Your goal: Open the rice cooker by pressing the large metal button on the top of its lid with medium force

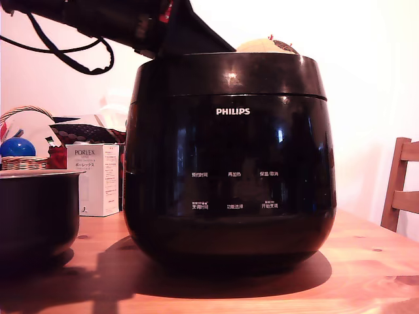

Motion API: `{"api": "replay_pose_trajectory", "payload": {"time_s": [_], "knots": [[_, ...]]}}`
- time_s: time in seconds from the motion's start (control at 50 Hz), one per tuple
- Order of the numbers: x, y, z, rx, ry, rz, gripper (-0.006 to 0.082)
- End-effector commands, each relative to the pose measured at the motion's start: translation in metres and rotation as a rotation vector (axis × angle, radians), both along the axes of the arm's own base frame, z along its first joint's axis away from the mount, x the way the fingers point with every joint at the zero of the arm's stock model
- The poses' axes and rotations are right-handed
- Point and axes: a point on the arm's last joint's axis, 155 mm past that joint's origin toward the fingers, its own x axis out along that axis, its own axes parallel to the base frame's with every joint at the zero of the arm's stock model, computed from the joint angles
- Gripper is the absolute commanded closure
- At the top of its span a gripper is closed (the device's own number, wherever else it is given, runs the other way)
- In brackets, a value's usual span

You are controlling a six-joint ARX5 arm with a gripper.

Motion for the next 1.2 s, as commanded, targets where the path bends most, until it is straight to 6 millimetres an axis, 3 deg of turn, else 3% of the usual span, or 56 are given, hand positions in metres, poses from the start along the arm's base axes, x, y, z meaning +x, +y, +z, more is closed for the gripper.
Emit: {"api": "replay_pose_trajectory", "payload": {"time_s": [0.0, 0.76, 1.04, 1.18], "knots": [[0.001, -0.001, -0.006, 0.017, 0.009, 0.002, 0.0786], [-0.009, 0.012, -0.092, 0.278, 0.193, 0.033, 0.0786], [-0.008, 0.023, -0.109, 0.361, 0.19, 0.061, 0.0786], [-0.007, 0.022, -0.106, 0.352, 0.183, 0.062, 0.0786]]}}
